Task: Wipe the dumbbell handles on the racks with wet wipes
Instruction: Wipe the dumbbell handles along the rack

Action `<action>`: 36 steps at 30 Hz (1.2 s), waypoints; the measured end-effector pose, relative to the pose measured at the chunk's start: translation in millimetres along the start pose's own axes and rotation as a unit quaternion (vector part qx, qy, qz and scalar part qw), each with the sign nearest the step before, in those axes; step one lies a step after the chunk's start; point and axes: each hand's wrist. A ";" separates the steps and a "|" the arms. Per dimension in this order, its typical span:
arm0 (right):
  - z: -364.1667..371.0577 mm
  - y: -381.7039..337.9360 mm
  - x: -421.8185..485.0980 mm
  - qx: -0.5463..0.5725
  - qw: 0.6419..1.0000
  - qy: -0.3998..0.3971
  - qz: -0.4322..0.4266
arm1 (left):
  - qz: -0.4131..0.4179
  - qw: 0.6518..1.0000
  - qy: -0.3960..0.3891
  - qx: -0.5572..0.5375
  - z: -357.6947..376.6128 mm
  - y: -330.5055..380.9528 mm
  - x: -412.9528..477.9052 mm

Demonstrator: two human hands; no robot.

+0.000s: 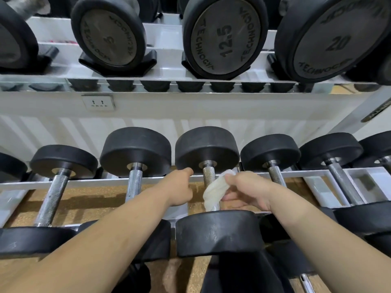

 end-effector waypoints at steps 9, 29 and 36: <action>-4.8 -20.3 -45.4 0.109 0.976 0.025 -0.187 | 0.088 0.916 0.089 -0.382 -12.5 39.0 -15.8; -27.5 -19.5 -37.5 0.173 0.943 0.240 -0.155 | -0.016 0.918 0.173 -0.357 -10.9 46.7 -15.1; 26.3 -22.0 -24.2 0.021 0.996 0.039 -0.073 | -0.037 0.927 0.150 -0.341 14.4 23.6 -18.5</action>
Point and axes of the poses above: each hand's wrist, its own x-axis towards the middle knuckle, its own z-axis out of the palm, y = z × x, and after that the axes turned 3 degrees about -y, right-handed
